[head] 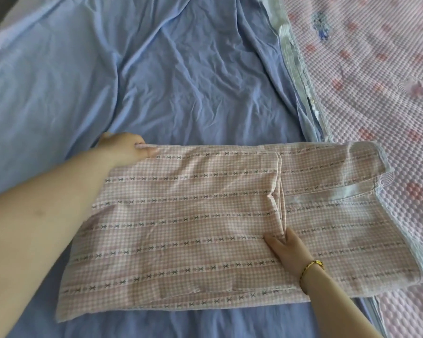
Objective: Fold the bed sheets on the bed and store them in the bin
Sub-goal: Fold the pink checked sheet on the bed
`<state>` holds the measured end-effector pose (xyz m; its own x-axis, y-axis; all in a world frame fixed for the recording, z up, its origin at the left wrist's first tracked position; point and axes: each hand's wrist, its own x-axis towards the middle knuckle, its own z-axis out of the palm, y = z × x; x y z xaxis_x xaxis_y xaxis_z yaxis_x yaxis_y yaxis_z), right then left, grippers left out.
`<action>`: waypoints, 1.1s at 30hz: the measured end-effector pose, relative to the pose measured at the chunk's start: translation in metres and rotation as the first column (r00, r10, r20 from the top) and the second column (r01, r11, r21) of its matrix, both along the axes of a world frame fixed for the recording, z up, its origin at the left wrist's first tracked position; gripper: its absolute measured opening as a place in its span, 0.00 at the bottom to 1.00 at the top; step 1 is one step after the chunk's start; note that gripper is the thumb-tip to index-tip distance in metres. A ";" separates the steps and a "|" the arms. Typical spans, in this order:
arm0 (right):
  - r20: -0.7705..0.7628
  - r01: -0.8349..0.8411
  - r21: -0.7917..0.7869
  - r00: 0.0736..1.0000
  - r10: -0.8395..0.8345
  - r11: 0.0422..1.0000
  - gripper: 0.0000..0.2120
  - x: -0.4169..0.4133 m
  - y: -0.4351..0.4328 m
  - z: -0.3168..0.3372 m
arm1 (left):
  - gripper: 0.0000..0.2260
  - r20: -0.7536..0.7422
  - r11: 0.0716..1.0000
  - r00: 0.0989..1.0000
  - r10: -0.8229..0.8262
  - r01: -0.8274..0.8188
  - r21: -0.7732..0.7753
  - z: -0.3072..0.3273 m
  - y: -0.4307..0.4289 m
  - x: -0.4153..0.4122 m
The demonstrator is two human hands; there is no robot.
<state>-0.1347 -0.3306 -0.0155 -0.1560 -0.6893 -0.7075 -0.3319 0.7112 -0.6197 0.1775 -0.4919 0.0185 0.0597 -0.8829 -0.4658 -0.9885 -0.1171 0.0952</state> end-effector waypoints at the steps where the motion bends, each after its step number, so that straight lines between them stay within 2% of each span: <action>1: -0.009 0.016 0.005 1.000 -0.016 1.000 0.05 0.000 -0.001 0.000 | 0.21 -0.038 1.000 0.999 -0.012 0.011 -0.008 0.000 -0.004 0.003; 4: 0.043 0.019 0.040 0.999 -0.021 0.999 0.08 0.015 -0.001 0.004 | 0.19 -0.194 0.999 0.980 0.034 -0.039 -0.023 0.009 -0.011 0.026; 7: 0.138 -0.095 0.070 0.987 0.085 0.993 0.08 0.060 0.004 0.010 | 0.18 -0.091 0.998 0.994 0.054 -0.057 -0.039 0.021 -0.015 0.080; 10: 0.079 -0.128 -0.019 0.989 0.129 0.992 0.03 0.116 0.010 0.002 | 0.16 0.030 0.986 0.993 0.110 -0.105 -0.127 0.009 -0.007 0.128; 12: 0.000 -0.094 -0.051 0.996 0.094 0.994 0.04 0.138 0.010 -0.004 | 0.21 0.063 0.959 0.986 0.155 -0.135 -0.249 -0.007 0.011 0.134; 14: -0.023 -0.057 -0.025 0.998 0.056 0.998 0.05 0.140 0.009 -0.006 | 0.20 -0.014 0.891 0.989 0.150 -0.141 -0.431 -0.022 0.033 0.121; 16: 0.011 -0.018 0.007 1.000 0.018 1.000 0.09 0.138 0.005 -0.004 | 0.21 -0.110 0.857 0.988 0.108 -0.149 -0.494 -0.037 0.059 0.104; 18: 0.054 0.036 0.030 0.998 -0.038 0.999 0.07 0.138 -0.003 0.001 | 0.27 -0.153 0.879 0.987 0.052 -0.118 -0.463 -0.055 0.084 0.088; 20: 0.006 0.006 0.021 1.000 -0.006 1.000 0.07 0.140 -0.011 0.002 | 0.30 -0.127 0.889 0.992 -0.004 -0.055 -0.455 -0.067 0.106 0.077; 23: -0.153 -0.031 -0.114 0.988 0.013 0.993 0.10 0.144 -0.013 -0.002 | 0.30 -0.047 0.893 0.997 -0.053 0.026 -0.449 -0.072 0.119 0.075; 26: -0.199 0.024 -0.230 0.977 -0.071 0.973 0.08 0.145 0.002 -0.005 | 0.30 -0.004 0.901 0.997 -0.073 0.064 -0.430 -0.078 0.118 0.080; 29: -0.158 0.100 -0.176 0.979 -0.128 0.979 0.09 0.139 0.016 -0.006 | 0.34 -0.007 0.930 0.999 -0.054 0.047 -0.365 -0.078 0.117 0.076; 33: -0.069 -0.102 -0.033 0.993 0.100 0.994 0.07 0.129 0.020 -0.004 | 0.39 0.024 0.917 0.999 -0.045 0.051 -0.397 -0.086 0.117 0.074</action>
<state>-0.0055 -0.3103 -0.0190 -0.1305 -0.7289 -0.6721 -0.4423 0.6495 -0.6185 0.2512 -0.3751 -0.0674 0.0163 -0.9970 -0.0758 -0.9936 -0.0246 0.1100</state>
